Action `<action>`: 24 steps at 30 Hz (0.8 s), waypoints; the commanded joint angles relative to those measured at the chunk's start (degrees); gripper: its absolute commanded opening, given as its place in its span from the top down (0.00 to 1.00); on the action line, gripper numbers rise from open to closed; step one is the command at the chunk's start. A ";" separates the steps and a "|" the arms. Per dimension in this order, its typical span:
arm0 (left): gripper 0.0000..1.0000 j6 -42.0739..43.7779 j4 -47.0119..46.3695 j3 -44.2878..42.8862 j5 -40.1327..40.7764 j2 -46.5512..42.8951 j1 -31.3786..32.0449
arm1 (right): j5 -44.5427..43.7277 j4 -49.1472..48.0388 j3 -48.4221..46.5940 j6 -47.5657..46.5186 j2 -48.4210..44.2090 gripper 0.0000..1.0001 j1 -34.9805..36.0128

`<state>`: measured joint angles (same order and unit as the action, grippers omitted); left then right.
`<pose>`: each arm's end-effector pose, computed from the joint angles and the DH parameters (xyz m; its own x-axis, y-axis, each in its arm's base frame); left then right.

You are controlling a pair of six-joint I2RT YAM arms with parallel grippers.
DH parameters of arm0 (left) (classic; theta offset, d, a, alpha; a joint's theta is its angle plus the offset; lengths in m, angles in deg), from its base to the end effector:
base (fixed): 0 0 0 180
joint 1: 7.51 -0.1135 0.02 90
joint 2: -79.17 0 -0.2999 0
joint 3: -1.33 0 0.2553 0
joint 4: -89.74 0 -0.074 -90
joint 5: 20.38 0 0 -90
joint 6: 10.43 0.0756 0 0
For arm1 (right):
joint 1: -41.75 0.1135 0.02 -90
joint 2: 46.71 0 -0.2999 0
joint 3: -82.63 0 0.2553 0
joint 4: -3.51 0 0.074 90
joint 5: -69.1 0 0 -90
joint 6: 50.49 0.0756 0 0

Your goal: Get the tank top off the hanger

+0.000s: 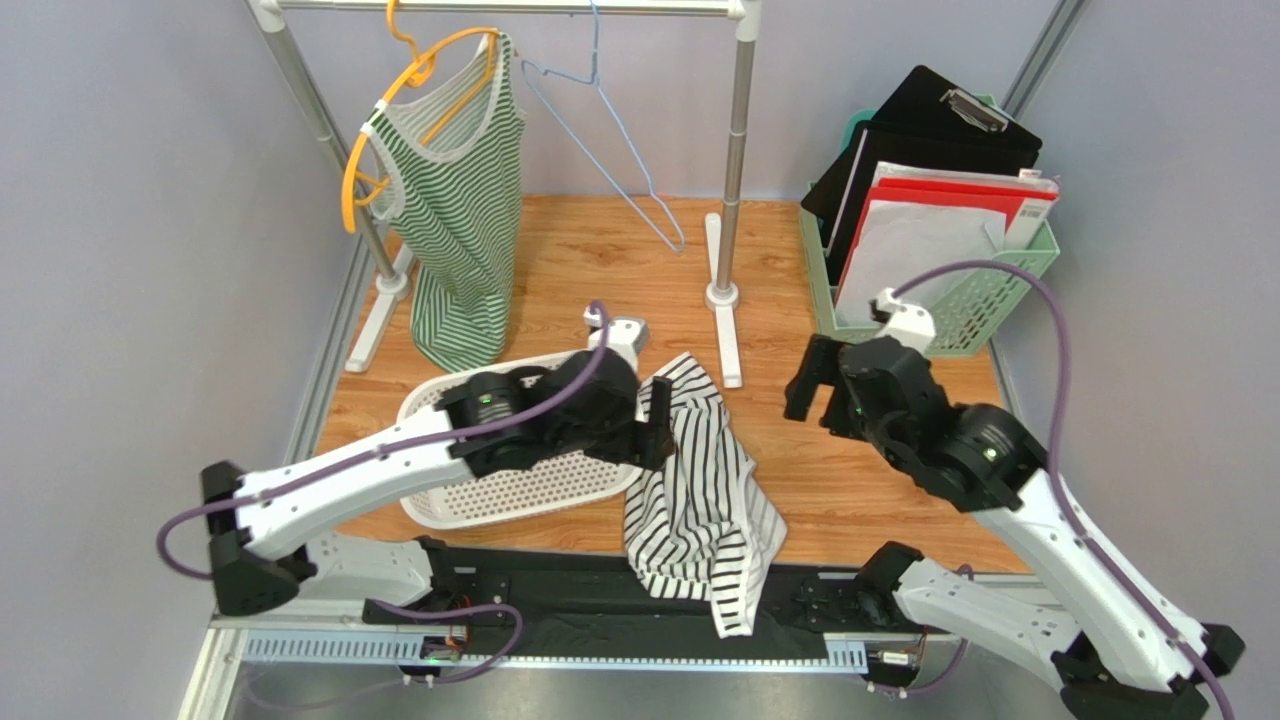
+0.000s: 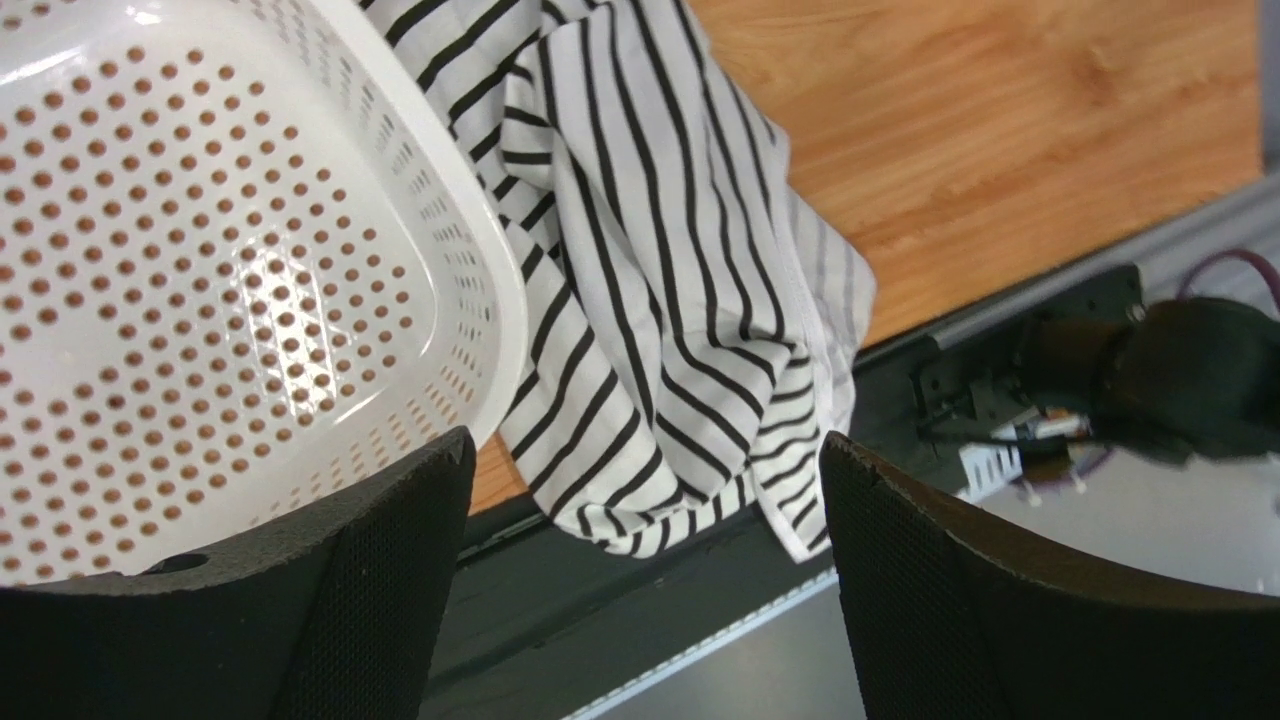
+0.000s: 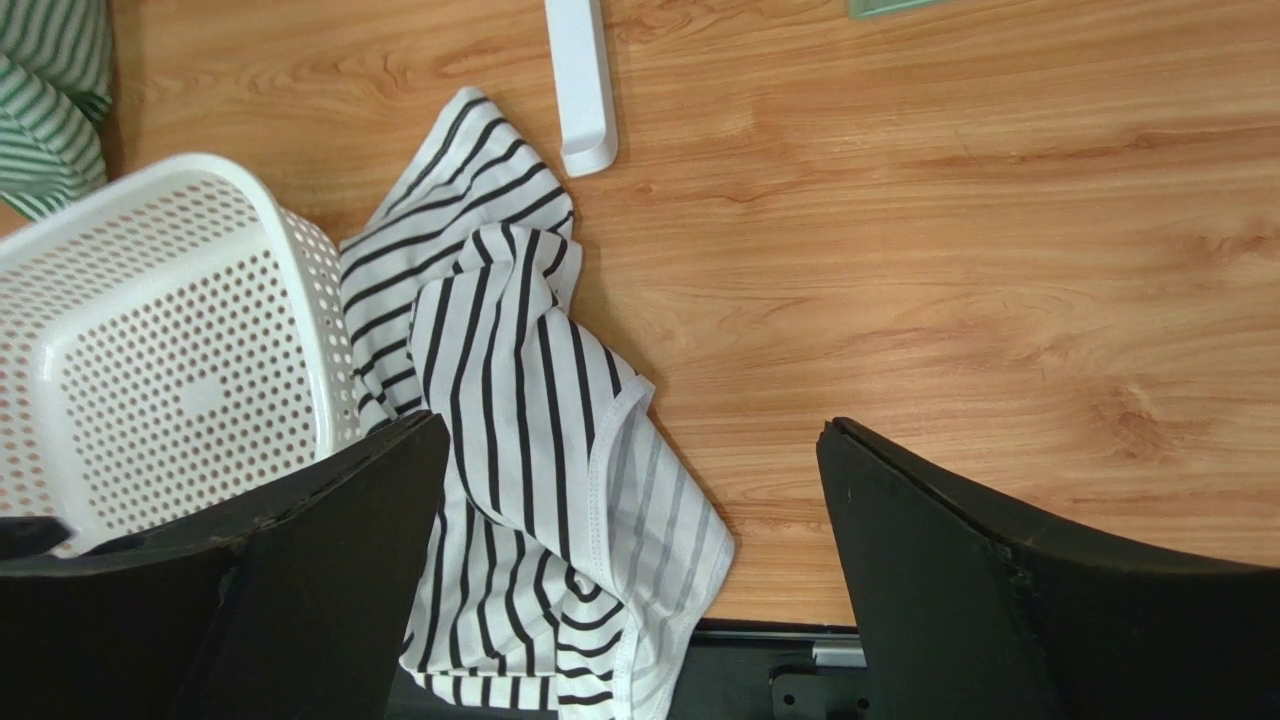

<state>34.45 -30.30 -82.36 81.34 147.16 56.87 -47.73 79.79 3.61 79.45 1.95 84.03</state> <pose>0.1260 -0.2273 0.3573 -0.7940 0.0511 -0.6058 0.3648 0.8372 -0.4074 0.1270 0.0693 0.3661 -0.6438 0.1889 -0.7415 0.0590 0.9784 0.1980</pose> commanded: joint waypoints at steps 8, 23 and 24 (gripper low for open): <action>0.09 -46.09 15.67 -11.98 23.43 23.06 12.96 | -12.10 5.33 -1.45 1.28 -10.26 0.00 0.17; 0.01 -69.49 18.15 -17.61 18.00 39.59 11.47 | -3.40 1.55 2.59 -1.45 -15.26 0.00 0.08; 0.01 -69.57 17.10 -17.52 17.20 40.81 11.12 | -3.49 1.46 2.50 -1.71 -15.61 0.00 0.17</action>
<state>-29.86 -11.83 -98.47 101.01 185.82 69.31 -52.52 83.14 6.43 79.26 -12.23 84.03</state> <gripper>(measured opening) 0.990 0.998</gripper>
